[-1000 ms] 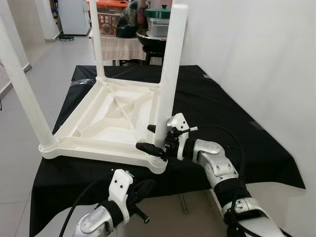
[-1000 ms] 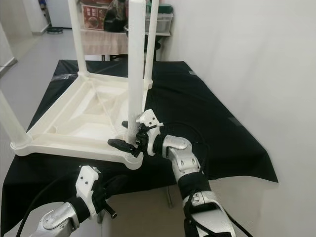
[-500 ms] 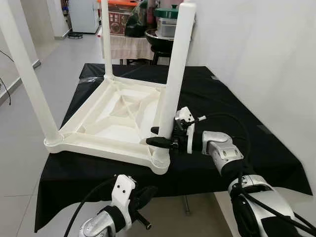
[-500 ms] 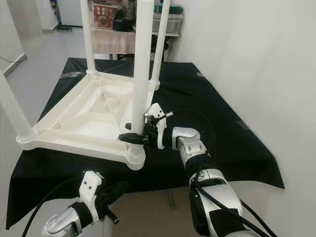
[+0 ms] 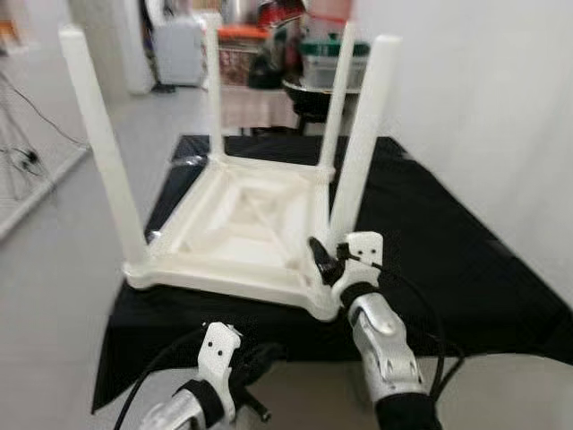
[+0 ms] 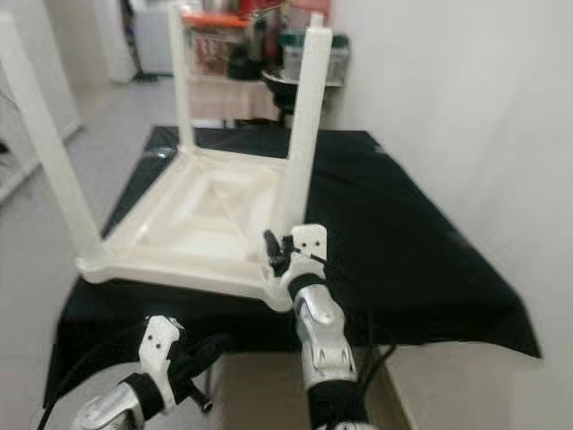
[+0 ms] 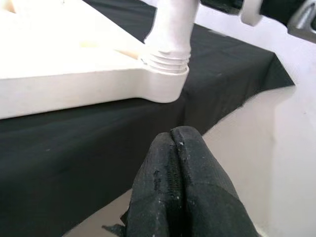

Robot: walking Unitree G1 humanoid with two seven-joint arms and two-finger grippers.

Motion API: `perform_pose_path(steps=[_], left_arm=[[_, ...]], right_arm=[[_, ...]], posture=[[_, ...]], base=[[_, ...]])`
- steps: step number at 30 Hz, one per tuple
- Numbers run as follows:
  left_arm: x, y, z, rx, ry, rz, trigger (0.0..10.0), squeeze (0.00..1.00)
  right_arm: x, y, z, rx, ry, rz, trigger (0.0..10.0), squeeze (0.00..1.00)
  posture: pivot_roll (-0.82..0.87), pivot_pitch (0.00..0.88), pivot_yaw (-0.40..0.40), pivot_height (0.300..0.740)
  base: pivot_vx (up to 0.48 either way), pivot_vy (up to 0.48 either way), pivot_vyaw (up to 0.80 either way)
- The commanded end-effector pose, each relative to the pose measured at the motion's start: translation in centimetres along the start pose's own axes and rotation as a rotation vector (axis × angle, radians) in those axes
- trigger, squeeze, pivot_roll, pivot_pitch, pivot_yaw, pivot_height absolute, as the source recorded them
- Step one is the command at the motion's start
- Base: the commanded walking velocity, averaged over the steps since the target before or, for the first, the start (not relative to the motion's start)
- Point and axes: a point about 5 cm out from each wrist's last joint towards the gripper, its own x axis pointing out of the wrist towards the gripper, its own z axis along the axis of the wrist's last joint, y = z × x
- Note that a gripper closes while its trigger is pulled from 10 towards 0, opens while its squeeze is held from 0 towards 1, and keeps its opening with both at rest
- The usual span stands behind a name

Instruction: Building children table

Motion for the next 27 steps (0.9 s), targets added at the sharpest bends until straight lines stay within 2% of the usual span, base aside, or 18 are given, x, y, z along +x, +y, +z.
perform_pose_path(steps=[1,2,3,6,7,8,9,10,11,13,15,16,17,19,21,27], left_arm=[[0.3,-0.2,-0.3,0.005,0.019,-0.024,10.0,0.00],[0.3,-0.2,-0.3,0.005,0.019,-0.024,10.0,0.00],[0.4,-0.1,-0.3,0.013,0.025,-0.031,10.0,0.00],[0.4,-0.1,-0.3,0.013,0.025,-0.031,10.0,0.00],[0.4,0.0,-0.3,0.011,0.025,-0.021,10.0,0.00],[0.3,0.3,-0.3,0.012,0.025,-0.003,10.0,0.00],[0.3,0.3,-0.3,0.012,0.025,-0.003,10.0,0.00],[0.2,0.4,-0.2,0.013,0.026,0.008,10.0,0.00],[0.2,0.4,-0.2,0.013,0.026,0.008,10.0,0.00],[0.2,0.8,-0.4,0.014,0.033,0.020,10.0,0.00],[0.2,0.8,-0.4,0.014,0.033,0.020,10.0,0.00],[0.2,0.9,-0.5,0.014,0.037,0.021,10.0,0.00],[0.3,0.9,-0.5,0.016,0.038,0.018,10.0,0.00],[0.3,0.9,-0.5,0.016,0.038,0.018,10.0,0.00],[0.4,0.8,-0.6,0.018,0.036,0.014,10.0,0.00],[0.4,0.8,-0.7,0.014,0.029,0.014,10.0,0.00]], right_arm=[[-1.1,-0.1,-3.9,0.015,0.171,0.001,0.0,0.00],[-1.1,-0.1,-3.9,0.015,0.171,0.001,0.0,0.00],[-0.5,-0.8,-3.1,-0.018,0.142,0.001,0.0,0.00],[-0.5,-0.8,-3.1,-0.018,0.142,0.001,0.0,0.00],[0.4,-1.4,-2.2,-0.040,0.115,0.007,2.6,0.00],[1.3,-0.7,-0.8,-0.014,0.081,0.120,10.0,1.00],[1.3,-0.7,-0.8,-0.014,0.081,0.120,10.0,1.00],[1.6,0.1,0.3,0.004,0.055,0.211,10.0,1.00],[1.6,0.1,0.3,0.004,0.055,0.211,10.0,1.00],[2.1,1.2,3.0,0.001,-0.034,0.474,10.0,1.00],[2.1,1.2,3.0,0.001,-0.034,0.474,10.0,1.00],[2.3,1.2,3.6,-0.042,-0.043,0.600,10.0,0.00],[2.5,1.0,4.0,-0.081,-0.030,0.729,10.0,0.00],[2.5,1.0,4.0,-0.081,-0.030,0.729,10.0,0.00],[3.1,0.3,4.5,-0.109,0.024,0.883,10.0,0.00],[3.9,-0.5,5.3,-0.064,0.060,0.939,10.0,0.00]], posture=[[-0.06,0.000,-0.049,0.740],[-0.06,0.000,-0.049,0.740],[-0.06,0.000,-0.049,0.740],[-0.06,0.000,-0.049,0.740],[-0.06,0.000,-0.051,0.740],[-0.04,0.000,-0.055,0.740],[-0.04,0.000,-0.055,0.740],[-0.04,0.000,-0.055,0.740],[-0.04,0.000,-0.055,0.740],[-0.03,0.000,-0.058,0.740],[-0.03,0.000,-0.058,0.740],[-0.03,0.000,-0.059,0.740],[-0.01,0.000,-0.065,0.740],[-0.01,0.000,-0.065,0.740],[0.01,0.000,-0.080,0.740],[0.02,0.000,-0.089,0.740]], base=[[0.000,0.000,0.00],[0.000,0.000,0.00],[0.000,0.000,0.00],[0.000,0.000,0.00],[0.000,0.000,0.00],[0.000,0.000,0.00],[0.000,0.000,0.00],[0.000,0.000,0.00],[0.000,0.000,0.00],[0.000,0.000,0.00],[0.000,0.000,0.00],[0.000,0.000,0.00],[0.000,0.000,0.00],[0.000,0.000,0.00],[0.000,0.000,0.00],[0.000,0.000,0.00]])
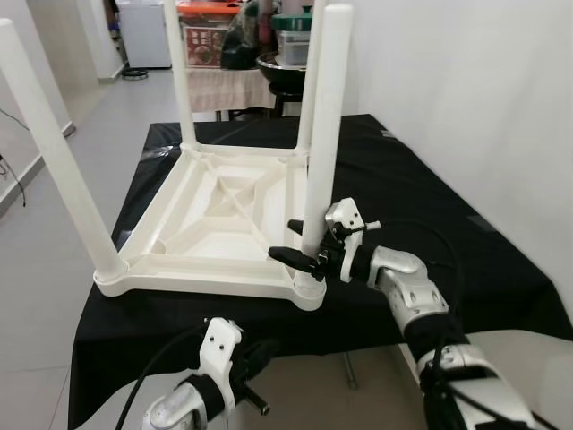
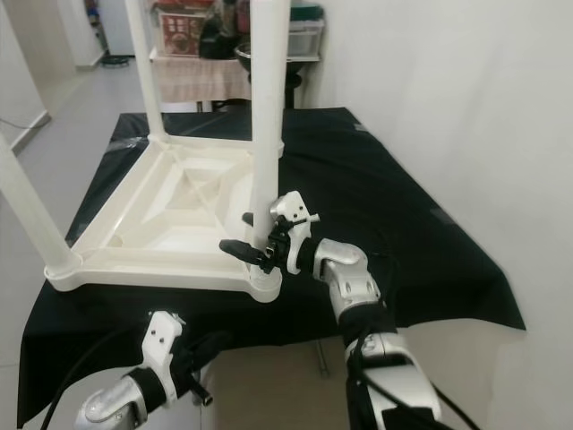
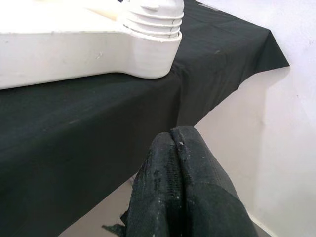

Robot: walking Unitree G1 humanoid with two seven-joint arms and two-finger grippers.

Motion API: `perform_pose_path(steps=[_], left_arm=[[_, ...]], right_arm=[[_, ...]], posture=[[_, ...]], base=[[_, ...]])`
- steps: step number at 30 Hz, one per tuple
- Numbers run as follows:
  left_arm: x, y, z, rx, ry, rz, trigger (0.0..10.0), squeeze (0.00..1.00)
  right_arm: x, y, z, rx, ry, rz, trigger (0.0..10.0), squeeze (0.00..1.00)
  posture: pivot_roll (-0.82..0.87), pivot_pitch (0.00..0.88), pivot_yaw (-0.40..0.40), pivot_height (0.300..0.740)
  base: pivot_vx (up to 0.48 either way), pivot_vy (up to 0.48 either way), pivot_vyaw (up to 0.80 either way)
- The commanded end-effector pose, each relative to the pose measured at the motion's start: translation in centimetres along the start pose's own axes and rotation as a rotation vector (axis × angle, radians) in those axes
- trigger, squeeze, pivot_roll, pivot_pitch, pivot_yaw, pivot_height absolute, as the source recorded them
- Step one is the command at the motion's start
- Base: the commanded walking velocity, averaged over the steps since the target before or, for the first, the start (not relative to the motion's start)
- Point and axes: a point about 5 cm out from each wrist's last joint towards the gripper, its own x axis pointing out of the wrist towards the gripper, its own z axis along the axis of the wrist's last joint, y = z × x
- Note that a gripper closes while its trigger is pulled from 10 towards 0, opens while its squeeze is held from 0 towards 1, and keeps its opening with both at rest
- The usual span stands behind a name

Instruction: Building children table

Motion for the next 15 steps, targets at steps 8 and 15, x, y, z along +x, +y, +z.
perform_pose_path(steps=[8,15], left_arm=[[-0.2,-0.3,0.4,0.114,-0.028,-0.017,10.0,0.00],[-0.8,-1.0,1.4,0.214,-0.108,0.005,10.0,0.00]], right_arm=[[0.1,-0.4,0.5,0.051,-0.003,0.046,0.0,0.00],[-1.6,-0.3,-0.6,0.015,0.000,0.018,0.0,0.00]], posture=[[0.02,0.000,-0.087,0.740],[0.01,0.000,-0.085,0.740]], base=[[0.000,0.000,0.00],[0.000,0.000,0.00]])
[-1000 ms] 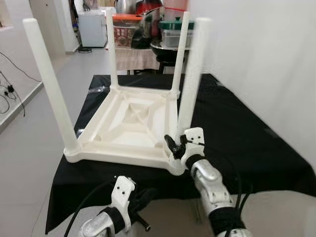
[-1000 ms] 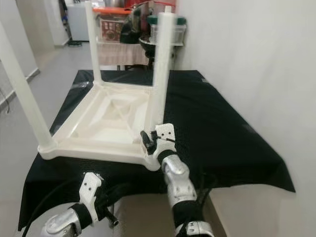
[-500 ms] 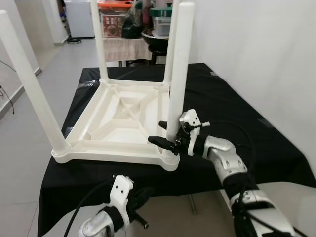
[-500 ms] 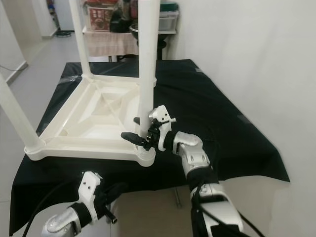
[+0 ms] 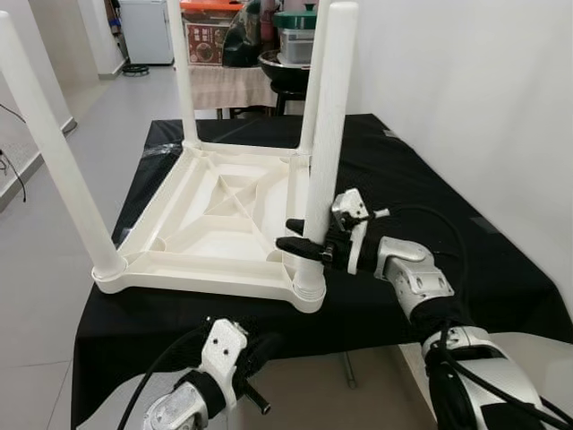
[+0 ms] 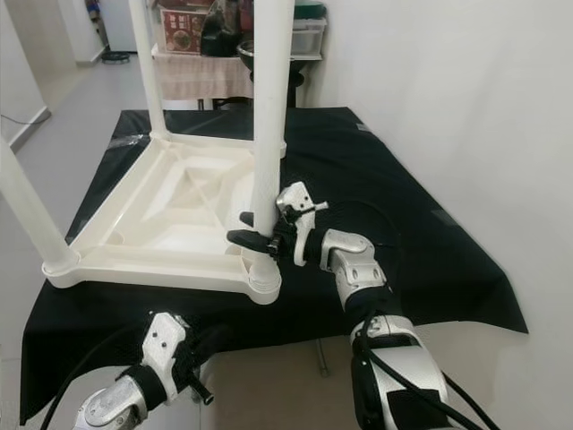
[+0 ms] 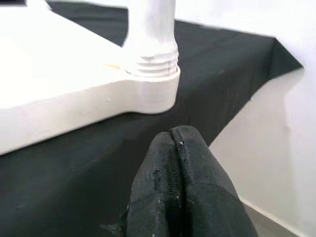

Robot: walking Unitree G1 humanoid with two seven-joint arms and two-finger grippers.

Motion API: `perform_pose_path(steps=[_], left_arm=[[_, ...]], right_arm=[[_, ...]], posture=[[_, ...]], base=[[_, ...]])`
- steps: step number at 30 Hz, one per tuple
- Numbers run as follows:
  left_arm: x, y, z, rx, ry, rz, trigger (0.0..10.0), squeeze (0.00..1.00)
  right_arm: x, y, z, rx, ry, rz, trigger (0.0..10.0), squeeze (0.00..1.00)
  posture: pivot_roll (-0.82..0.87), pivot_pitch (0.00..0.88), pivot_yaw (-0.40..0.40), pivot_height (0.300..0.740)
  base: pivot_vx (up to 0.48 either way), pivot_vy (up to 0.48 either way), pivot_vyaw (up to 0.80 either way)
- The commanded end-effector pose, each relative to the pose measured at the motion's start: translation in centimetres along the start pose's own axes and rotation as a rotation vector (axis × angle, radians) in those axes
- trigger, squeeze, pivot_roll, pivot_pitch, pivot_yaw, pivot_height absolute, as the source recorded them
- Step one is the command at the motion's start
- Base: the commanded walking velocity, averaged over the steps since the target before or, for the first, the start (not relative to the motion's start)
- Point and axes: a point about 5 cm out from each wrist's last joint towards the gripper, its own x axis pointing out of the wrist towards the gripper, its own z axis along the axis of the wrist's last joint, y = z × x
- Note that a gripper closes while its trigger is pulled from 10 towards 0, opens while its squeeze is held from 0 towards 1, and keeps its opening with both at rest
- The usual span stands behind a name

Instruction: Building children table

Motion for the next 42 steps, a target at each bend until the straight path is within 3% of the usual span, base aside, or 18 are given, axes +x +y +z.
perform_pose_path(steps=[1,3,5,6,7,9,15,16,17,20,21,22,28,29,35,40,41,42], left_arm=[[-0.5,-0.2,0.3,0.016,-0.007,-0.005,10.0,0.00],[-0.8,-0.4,0.5,0.025,-0.013,-0.007,10.0,0.00],[-1.1,-0.6,0.6,0.020,-0.023,-0.011,10.0,0.00],[-1.3,-0.7,0.3,0.009,-0.027,-0.006,10.0,0.00],[-1.3,-0.7,0.3,0.009,-0.027,-0.006,10.0,0.00],[-1.3,-0.4,0.1,-0.032,-0.038,0.010,10.0,0.00],[-1.0,0.0,-0.2,-0.085,-0.044,0.017,10.0,0.00],[-1.0,0.0,-0.3,-0.091,-0.043,0.019,10.0,0.00],[-0.9,0.0,-0.3,-0.094,-0.042,0.020,10.0,0.00],[-0.9,0.0,-0.3,-0.094,-0.042,0.020,10.0,0.00],[-0.8,0.0,-0.3,-0.096,-0.040,0.021,10.0,0.00],[-0.7,0.0,-0.3,-0.096,-0.035,0.023,10.0,0.00],[-0.4,-0.1,-0.3,-0.102,-0.026,0.022,10.0,0.00],[-0.3,-0.1,-0.4,-0.103,-0.026,0.021,10.0,0.00],[-0.2,0.0,-0.4,-0.109,-0.028,0.014,10.0,0.00],[-0.1,0.0,-0.5,-0.113,-0.028,0.013,10.0,0.00],[0.0,-0.1,-0.4,-0.113,-0.028,0.013,10.0,0.00],[0.0,-0.1,-0.4,-0.113,-0.028,0.013,10.0,0.00]], right_arm=[[-0.8,0.8,-1.4,0.003,0.023,0.017,0.0,0.00],[-1.3,1.4,-2.5,0.016,0.030,-0.044,0.0,0.00],[-0.9,2.1,-3.8,0.027,0.017,-0.244,0.0,0.00],[0.1,4.8,-6.5,0.108,0.046,-0.479,0.0,0.00],[0.1,4.8,-6.5,0.108,0.046,-0.479,0.0,0.00],[1.5,8.4,-8.8,0.210,0.057,-0.711,0.0,0.00],[1.3,5.8,-7.3,0.181,0.020,-0.735,0.0,0.00],[1.4,5.2,-6.8,0.166,0.019,-0.720,2.7,0.00],[1.5,4.8,-6.4,0.153,0.022,-0.712,7.5,0.00],[1.5,4.8,-6.4,0.153,0.022,-0.712,7.5,0.00],[1.7,4.4,-6.1,0.146,0.026,-0.699,10.0,0.00],[2.4,4.3,-5.0,0.131,-0.001,-0.575,10.0,1.00],[3.7,4.2,-0.4,0.025,-0.084,-0.168,10.0,1.00],[3.7,4.1,0.2,-0.011,-0.077,-0.115,10.0,0.00],[4.0,3.1,1.9,-0.064,-0.031,0.142,10.0,0.00],[4.6,2.8,1.8,-0.036,0.012,0.223,10.0,0.00],[4.8,2.7,1.6,-0.016,0.033,0.238,2.3,0.00],[4.8,2.7,1.6,-0.016,0.033,0.238,2.3,0.00]], posture=[[0.00,0.000,-0.082,0.740],[-0.01,0.000,-0.076,0.740],[-0.03,0.000,-0.075,0.740],[-0.04,0.000,-0.060,0.740],[-0.04,0.000,-0.060,0.740],[-0.04,0.000,-0.053,0.740],[-0.04,0.000,-0.058,0.740],[-0.04,0.000,-0.063,0.740],[-0.04,0.000,-0.066,0.740],[-0.04,0.000,-0.066,0.740],[-0.04,0.000,-0.066,0.740],[-0.02,0.000,-0.076,0.740],[-0.01,0.000,-0.082,0.740],[-0.01,0.000,-0.082,0.740],[0.01,0.000,-0.091,0.740],[0.03,0.000,-0.097,0.740],[0.04,0.000,-0.107,0.740],[0.04,0.000,-0.107,0.740]], base=[[0.000,0.000,0.00],[0.000,0.000,0.00],[0.000,0.000,0.00],[0.000,0.000,0.00],[0.000,0.000,0.00],[0.000,0.000,0.00],[0.000,0.000,0.00],[0.000,0.000,0.00],[0.000,0.000,0.00],[0.000,0.000,0.00],[0.000,0.000,0.00],[0.000,0.000,0.00],[0.000,0.000,0.00],[0.000,0.000,0.00],[0.000,0.000,0.00],[0.000,0.000,0.00],[0.000,0.000,0.00],[0.000,0.000,0.00]])
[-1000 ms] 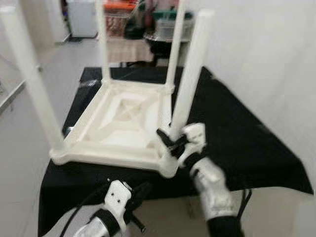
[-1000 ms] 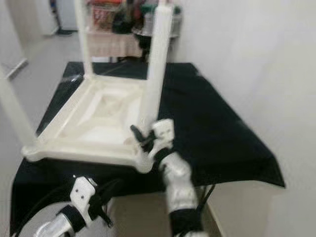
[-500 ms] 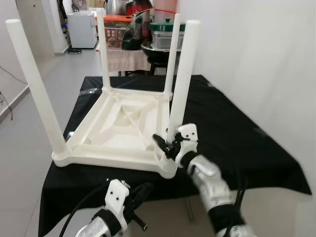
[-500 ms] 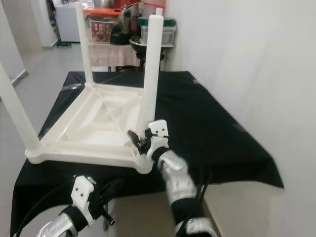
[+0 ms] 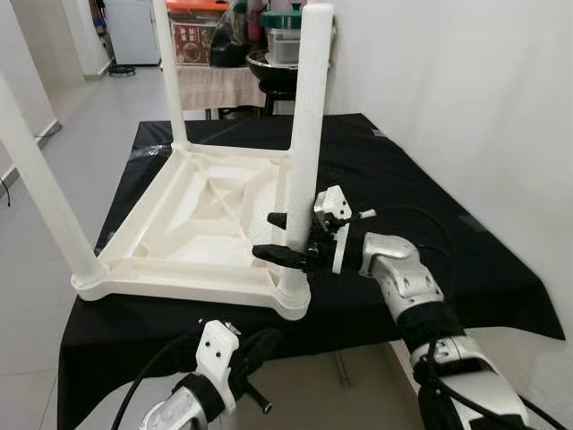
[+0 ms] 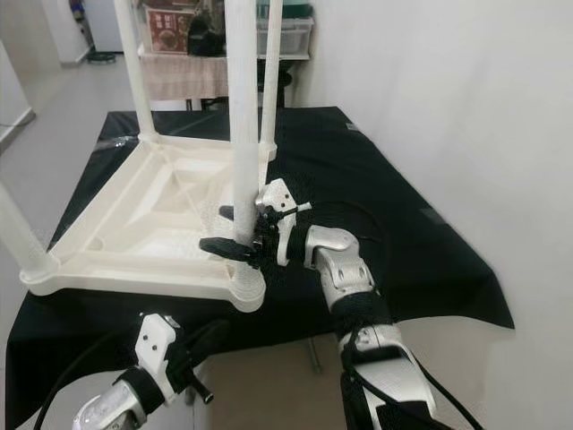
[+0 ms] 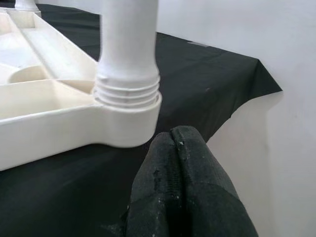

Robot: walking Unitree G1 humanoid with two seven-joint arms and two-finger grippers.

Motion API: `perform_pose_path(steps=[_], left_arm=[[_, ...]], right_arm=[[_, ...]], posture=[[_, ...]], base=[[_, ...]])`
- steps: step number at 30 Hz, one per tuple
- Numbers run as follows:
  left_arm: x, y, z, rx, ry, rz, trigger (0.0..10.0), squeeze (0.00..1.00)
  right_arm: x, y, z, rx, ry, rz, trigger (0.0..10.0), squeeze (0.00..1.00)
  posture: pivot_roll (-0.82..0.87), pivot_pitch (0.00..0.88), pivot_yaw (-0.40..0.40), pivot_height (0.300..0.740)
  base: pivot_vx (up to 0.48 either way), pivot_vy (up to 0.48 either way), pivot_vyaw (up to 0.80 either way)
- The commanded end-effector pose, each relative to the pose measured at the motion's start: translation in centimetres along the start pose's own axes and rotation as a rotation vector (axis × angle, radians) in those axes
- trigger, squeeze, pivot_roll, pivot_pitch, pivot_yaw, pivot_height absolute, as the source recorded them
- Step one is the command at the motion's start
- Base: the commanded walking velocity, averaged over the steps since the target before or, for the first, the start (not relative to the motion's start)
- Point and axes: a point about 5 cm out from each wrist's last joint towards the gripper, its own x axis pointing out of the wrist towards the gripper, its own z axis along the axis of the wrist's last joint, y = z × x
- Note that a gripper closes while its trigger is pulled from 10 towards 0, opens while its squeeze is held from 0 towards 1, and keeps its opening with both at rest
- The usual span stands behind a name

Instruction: Building children table

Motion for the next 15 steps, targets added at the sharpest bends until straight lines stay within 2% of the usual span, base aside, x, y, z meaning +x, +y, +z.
perform_pose_path(steps=[1,11,12,14,15], left_arm=[[-0.1,0.0,-0.5,-0.016,0.022,0.005,10.0,0.00],[-0.1,-0.3,-0.5,-0.022,0.022,-0.004,10.0,0.00],[-0.1,-0.4,-0.5,-0.026,0.021,-0.007,10.0,0.00],[-0.1,-0.4,-0.5,-0.029,0.020,-0.009,10.0,0.00],[-0.1,-0.5,-0.5,-0.031,0.020,-0.010,10.0,0.00]], right_arm=[[0.7,0.1,-0.4,0.021,0.028,0.030,0.0,0.00],[-0.7,-0.7,-1.1,0.066,0.048,-0.013,0.0,0.00],[-1.4,-1.0,-1.5,0.063,0.044,-0.070,0.0,0.00],[-1.9,-1.2,-1.7,0.061,0.040,-0.105,0.0,0.00],[-2.5,-1.5,-2.3,0.062,0.044,-0.172,0.0,0.00]], posture=[[0.05,0.000,-0.110,0.740],[0.04,0.000,-0.108,0.740],[0.03,0.000,-0.105,0.740],[0.03,0.000,-0.105,0.740],[0.03,0.000,-0.107,0.740]], base=[[0.000,0.000,0.00],[0.000,0.000,0.00],[0.000,0.000,0.00],[0.000,0.000,0.00],[0.000,0.000,0.00]])
